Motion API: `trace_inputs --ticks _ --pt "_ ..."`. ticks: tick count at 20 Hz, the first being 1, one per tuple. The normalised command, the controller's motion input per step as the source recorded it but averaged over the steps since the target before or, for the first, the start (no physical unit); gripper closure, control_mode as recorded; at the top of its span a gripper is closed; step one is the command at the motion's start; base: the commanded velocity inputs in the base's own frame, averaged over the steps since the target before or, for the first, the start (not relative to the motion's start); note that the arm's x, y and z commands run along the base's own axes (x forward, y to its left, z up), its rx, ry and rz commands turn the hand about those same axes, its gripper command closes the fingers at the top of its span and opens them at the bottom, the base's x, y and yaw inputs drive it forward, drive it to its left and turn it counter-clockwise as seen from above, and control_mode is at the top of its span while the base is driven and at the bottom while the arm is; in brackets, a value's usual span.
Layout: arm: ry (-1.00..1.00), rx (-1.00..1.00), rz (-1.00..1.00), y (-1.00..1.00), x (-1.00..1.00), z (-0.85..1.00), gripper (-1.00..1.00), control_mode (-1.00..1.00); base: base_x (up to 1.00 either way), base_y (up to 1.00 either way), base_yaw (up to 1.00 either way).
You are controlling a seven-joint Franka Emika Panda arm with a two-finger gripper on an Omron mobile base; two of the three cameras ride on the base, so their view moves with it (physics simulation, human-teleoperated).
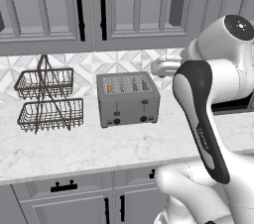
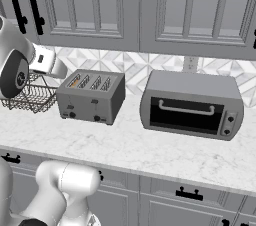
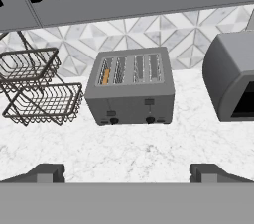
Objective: Start the toaster. Once the lever pops up, take the bread to the plate on the dining counter.
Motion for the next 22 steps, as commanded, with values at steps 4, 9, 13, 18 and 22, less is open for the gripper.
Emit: trace_inputs --ticks 4,9,13,18,22 --pt "0.00 0.00 0.00 0.00 0.00 0.00 -1.00 -1.00 0.00 0.00 0.00" --pt "0.00 0.00 0.00 0.00 0.00 0.00 -1.00 -1.00 0.00 0.00 0.00" --pt "0.00 0.00 0.00 0.00 0.00 0.00 -1.00 -1.00 0.00 0.00 0.00" --pt "0.00 0.00 0.00 0.00 0.00 0.00 -1.00 -1.00 0.00 0.00 0.00" --pt "0.00 0.00 0.00 0.00 0.00 0.00 -1.00 -1.00 0.00 0.00 0.00"
